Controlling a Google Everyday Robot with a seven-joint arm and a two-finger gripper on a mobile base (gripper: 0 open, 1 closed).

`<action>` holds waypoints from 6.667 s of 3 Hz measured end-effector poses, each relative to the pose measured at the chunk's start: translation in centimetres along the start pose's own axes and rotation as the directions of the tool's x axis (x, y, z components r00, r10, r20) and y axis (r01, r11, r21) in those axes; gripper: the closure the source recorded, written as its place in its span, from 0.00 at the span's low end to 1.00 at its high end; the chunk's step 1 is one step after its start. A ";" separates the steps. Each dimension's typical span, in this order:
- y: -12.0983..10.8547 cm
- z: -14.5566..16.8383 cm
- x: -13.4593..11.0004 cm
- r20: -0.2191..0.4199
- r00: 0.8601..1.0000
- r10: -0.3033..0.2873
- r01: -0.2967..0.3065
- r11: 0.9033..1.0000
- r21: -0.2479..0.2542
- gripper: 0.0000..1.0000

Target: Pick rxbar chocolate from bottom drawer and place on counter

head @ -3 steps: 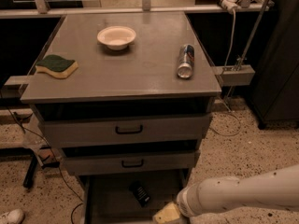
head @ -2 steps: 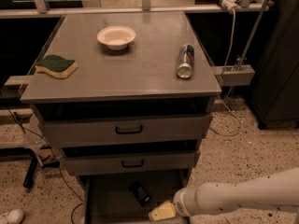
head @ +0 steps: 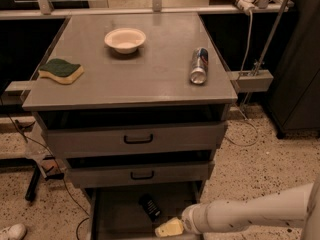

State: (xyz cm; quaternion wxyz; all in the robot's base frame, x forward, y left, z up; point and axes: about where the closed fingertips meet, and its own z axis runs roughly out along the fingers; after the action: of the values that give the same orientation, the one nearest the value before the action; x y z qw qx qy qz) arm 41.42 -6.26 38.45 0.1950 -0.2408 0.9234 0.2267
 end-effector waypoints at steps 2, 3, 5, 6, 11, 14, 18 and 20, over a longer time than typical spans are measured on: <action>0.8 7.5 2.0 0.004 1.000 0.029 -0.029 0.998 -0.054 0.00; 0.2 11.7 1.4 0.070 0.996 0.048 -0.045 0.998 -0.043 0.00; -0.3 14.2 1.0 0.092 0.995 0.034 -0.033 0.999 -0.010 0.00; -2.9 20.5 -0.6 0.121 0.991 0.058 -0.066 0.996 0.064 0.00; -4.4 28.8 -0.9 0.170 0.981 0.092 -0.105 0.992 0.073 0.00; -4.5 30.5 -3.1 0.233 0.972 0.033 -0.050 0.997 0.066 0.00; -6.5 32.0 -2.5 0.198 0.980 -0.017 0.000 0.996 0.086 0.43; -6.5 32.0 -2.5 0.198 0.980 -0.017 0.000 0.996 0.086 0.89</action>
Offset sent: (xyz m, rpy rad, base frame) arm 0.0251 0.0687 -0.1198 0.0984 -0.0512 -0.0527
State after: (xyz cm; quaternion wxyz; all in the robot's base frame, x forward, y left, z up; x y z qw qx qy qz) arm 54.89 5.97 11.21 0.2973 -0.2125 0.9070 0.2090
